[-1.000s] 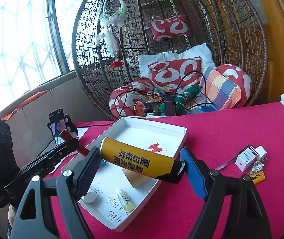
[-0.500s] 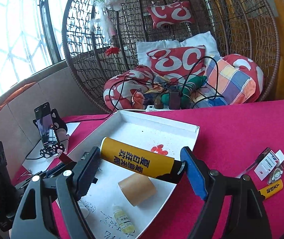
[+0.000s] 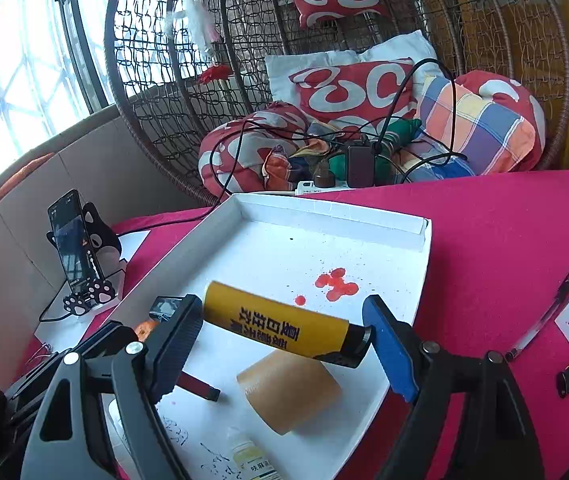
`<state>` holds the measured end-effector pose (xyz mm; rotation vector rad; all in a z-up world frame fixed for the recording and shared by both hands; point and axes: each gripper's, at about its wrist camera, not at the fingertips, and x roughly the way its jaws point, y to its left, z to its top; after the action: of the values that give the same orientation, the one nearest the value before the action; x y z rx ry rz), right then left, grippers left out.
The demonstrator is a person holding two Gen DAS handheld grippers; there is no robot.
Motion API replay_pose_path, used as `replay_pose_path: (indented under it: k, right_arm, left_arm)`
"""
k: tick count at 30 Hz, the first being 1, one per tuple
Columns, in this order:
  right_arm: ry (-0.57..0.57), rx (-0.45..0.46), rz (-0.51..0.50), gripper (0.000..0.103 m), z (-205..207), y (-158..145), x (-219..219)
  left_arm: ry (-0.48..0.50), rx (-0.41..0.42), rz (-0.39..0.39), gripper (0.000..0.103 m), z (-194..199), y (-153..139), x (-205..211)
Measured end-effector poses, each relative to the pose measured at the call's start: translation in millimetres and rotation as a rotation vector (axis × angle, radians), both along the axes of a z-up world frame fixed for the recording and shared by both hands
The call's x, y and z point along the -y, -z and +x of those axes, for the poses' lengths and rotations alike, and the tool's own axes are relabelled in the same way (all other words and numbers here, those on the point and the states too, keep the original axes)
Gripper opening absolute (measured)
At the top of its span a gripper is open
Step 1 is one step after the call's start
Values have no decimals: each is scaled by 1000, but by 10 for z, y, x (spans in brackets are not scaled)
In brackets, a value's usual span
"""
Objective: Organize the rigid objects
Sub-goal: 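Open both grippers to release the red and yellow lighters into the tray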
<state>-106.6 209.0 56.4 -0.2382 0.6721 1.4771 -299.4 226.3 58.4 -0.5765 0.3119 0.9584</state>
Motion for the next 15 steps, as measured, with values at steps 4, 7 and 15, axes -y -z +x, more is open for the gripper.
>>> replay_pose_path:
  k: [4,7,15]
  right_arm:
    - [14,-17,57,103,59,-76,124]
    - [30,-30,87,103,83,-116,236]
    - [66,-56,170,103,121,-210,632]
  left_arm:
    - [-34,10,5,82,-41,-19,8]
    - [-60,12,27,95,-61,-52,38]
    - [-137,13,84,103,-169,-170,112]
